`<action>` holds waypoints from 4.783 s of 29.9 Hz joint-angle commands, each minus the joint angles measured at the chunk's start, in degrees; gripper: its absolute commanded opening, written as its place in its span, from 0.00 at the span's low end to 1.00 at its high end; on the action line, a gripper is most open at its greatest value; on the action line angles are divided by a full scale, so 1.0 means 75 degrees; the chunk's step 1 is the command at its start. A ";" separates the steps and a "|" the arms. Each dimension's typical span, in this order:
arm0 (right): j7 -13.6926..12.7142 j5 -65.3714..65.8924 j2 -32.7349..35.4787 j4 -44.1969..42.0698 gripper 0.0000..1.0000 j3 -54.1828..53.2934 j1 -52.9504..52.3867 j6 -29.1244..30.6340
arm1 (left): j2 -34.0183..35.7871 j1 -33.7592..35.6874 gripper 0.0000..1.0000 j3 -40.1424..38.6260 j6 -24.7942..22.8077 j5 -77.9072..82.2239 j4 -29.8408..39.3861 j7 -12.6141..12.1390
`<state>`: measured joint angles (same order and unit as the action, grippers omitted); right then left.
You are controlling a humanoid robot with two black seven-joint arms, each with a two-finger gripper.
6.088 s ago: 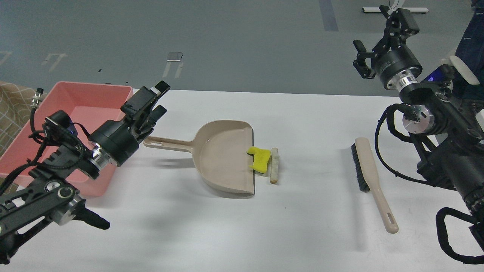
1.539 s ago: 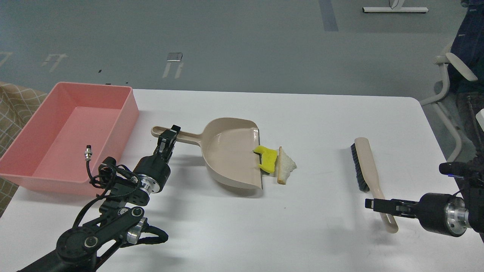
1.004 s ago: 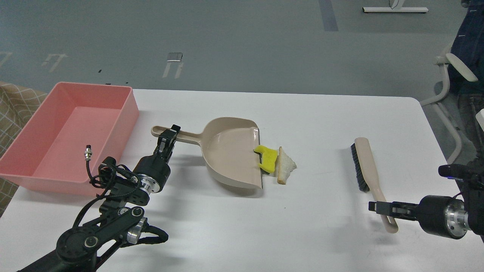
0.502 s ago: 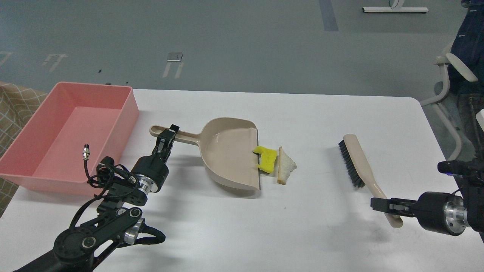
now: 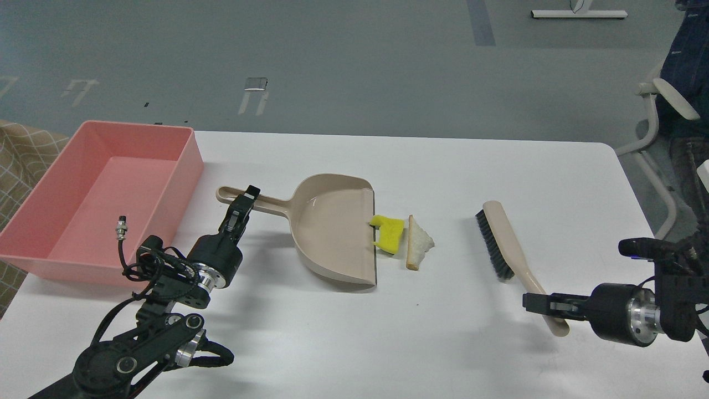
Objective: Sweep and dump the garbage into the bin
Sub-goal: 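Sweep the brush with the right gripper toward the dustpan, then lift the brush away from the dustpan with the right gripper, then lift the dustpan with the left gripper and tip it over the pink bin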
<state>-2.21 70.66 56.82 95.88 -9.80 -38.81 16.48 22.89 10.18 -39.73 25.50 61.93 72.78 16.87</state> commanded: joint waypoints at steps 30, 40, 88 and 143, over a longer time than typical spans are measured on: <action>-0.0244 -0.1184 -0.3814 -0.1277 0.00 0.0065 -0.1984 0.0639 | -0.0041 -0.0033 0.00 -0.0011 -0.0001 0.0004 0.0011 -0.0011; -0.0244 -0.1524 -0.3404 -0.1241 0.00 0.0042 -0.2887 0.0674 | -0.0111 -0.0056 0.00 -0.0058 -0.0001 -0.0043 0.0011 -0.0011; 0.0494 -0.1535 -0.0263 -0.1159 0.00 -0.0451 -0.0790 0.0580 | 0.5384 -0.0818 0.00 -0.3316 -0.3116 -0.4695 0.0307 0.0012; 0.0505 -0.1535 -0.0251 -0.1112 0.00 -0.0603 -0.0778 0.0592 | 0.6873 0.0117 0.00 -0.3515 -0.3024 -0.0709 -0.1009 0.0728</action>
<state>1.49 59.15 54.93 87.55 -14.33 -44.67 20.83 74.73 8.00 -65.67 3.04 59.71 65.22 22.57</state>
